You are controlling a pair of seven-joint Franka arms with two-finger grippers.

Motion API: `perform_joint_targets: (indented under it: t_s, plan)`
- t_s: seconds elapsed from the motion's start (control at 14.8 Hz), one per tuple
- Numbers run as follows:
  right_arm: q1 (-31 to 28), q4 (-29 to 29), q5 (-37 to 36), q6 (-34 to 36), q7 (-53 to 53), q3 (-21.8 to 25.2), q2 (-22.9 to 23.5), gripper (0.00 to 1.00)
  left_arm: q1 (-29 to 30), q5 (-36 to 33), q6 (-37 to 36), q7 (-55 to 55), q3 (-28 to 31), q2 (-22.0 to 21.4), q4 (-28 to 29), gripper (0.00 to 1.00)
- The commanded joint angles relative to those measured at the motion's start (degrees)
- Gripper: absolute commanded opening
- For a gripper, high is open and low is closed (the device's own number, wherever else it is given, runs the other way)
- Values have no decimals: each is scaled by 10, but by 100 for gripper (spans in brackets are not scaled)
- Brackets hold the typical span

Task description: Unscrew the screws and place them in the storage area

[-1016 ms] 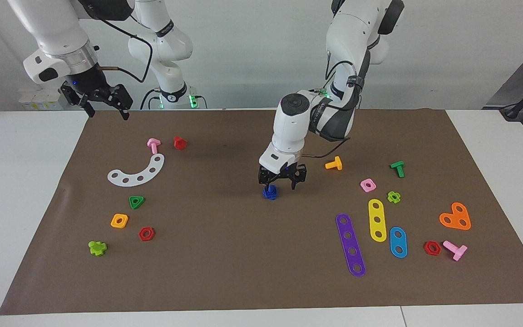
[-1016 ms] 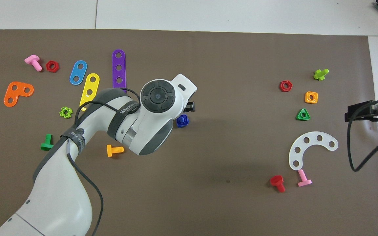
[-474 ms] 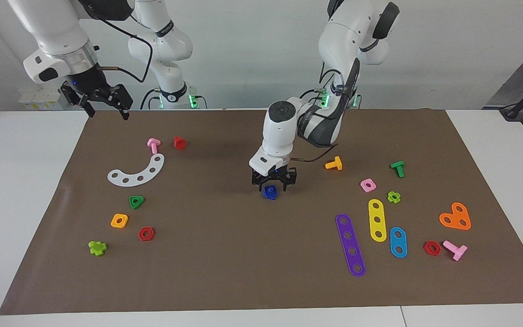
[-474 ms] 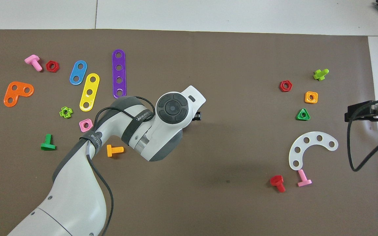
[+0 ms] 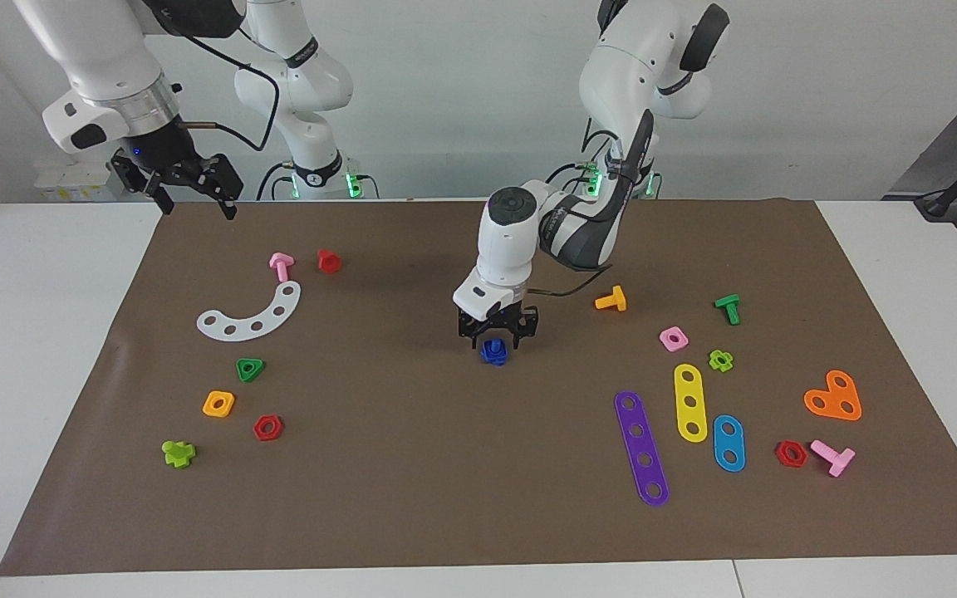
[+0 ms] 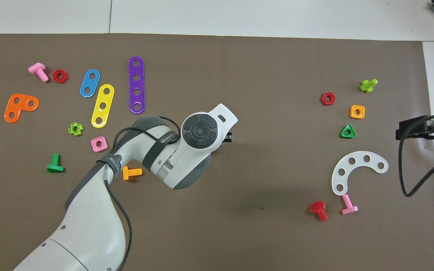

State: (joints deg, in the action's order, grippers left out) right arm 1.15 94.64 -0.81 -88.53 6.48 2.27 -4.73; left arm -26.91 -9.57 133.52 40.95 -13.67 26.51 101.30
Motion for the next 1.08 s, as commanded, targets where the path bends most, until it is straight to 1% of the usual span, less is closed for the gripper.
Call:
perform_joint_targets:
  t_s: [0.0, 0.41, 1.02]
  plan:
    - [-4, 1, 3, 6, -11, -2, -4, 100, -10, -15, 23, 17, 11, -6, 21, 78]
    - [-4, 2, 3, 6, -11, -2, -4, 100, -9, -15, 27, 16, 11, -5, 21, 71]
    - [-4, 2, 3, 7, -11, -2, -4, 100, -5, -15, 27, 16, 12, -5, 24, 65]
